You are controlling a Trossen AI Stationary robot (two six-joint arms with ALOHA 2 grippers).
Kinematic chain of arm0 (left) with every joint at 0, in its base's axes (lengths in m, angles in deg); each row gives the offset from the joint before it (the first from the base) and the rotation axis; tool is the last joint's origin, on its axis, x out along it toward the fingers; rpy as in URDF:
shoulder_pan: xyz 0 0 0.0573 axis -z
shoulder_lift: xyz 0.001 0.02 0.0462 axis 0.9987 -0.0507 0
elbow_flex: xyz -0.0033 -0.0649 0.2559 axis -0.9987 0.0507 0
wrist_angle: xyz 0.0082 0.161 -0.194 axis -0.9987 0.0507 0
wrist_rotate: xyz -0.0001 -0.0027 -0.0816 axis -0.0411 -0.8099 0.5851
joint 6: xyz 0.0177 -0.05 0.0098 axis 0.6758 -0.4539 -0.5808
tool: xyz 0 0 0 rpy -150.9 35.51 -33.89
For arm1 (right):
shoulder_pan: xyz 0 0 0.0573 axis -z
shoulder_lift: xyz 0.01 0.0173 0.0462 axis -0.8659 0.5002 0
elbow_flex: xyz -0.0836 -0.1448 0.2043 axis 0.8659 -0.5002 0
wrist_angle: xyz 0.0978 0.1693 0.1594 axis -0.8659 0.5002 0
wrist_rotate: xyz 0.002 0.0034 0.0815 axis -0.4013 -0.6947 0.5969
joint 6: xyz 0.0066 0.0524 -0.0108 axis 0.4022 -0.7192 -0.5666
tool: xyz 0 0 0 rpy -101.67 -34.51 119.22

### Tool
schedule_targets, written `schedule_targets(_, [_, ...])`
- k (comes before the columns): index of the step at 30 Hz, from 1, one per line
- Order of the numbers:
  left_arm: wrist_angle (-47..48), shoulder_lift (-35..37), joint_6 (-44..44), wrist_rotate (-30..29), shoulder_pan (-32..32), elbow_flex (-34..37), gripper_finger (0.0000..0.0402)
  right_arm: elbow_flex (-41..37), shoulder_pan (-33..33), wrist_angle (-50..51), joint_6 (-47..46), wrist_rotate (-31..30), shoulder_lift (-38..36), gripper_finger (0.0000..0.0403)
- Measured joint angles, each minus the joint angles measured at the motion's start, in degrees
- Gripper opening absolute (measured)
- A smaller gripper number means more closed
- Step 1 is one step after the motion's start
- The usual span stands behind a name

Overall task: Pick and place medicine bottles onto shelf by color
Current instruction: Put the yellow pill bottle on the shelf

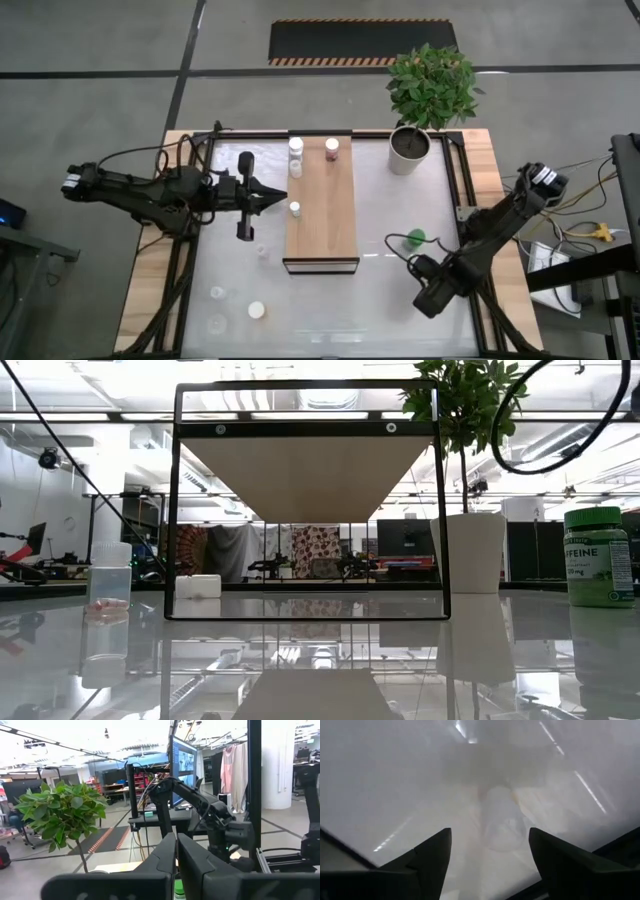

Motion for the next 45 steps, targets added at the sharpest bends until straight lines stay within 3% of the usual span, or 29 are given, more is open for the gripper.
schedule_targets(6, [0.00,0.00,1.36,0.00,0.00,0.00,0.0000,0.00,-0.01,-0.02,1.71,-0.21,2.81,0.0232])
schedule_targets(19, [0.07,-0.21,1.32,0.03,0.00,0.02,0.0000,0.00,-0.01,-0.10,2.25,-1.22,2.58,0.0126])
schedule_targets(24, [0.09,-0.87,0.96,0.04,0.00,0.04,0.0000,2.42,0.01,0.95,2.43,0.21,-0.25,0.0125])
schedule_targets(28, [0.09,-1.90,0.85,0.07,0.12,0.37,0.0000,8.28,0.27,4.43,3.21,-0.23,-2.17,0.0132])
schedule_targets(33, [-1.19,-3.72,-2.14,0.07,0.30,1.10,0.0000,19.15,1.75,8.89,6.65,-7.36,-2.44,0.0134])
schedule_targets(39, [-1.86,-6.22,-2.09,0.25,1.18,1.14,0.0000,33.72,6.14,19.86,16.32,-13.44,0.86,0.0135])
schedule_targets(45, [-1.49,-7.02,-1.88,0.26,1.88,1.14,0.0000,46.53,14.07,31.80,29.09,-15.46,4.56,0.0136])
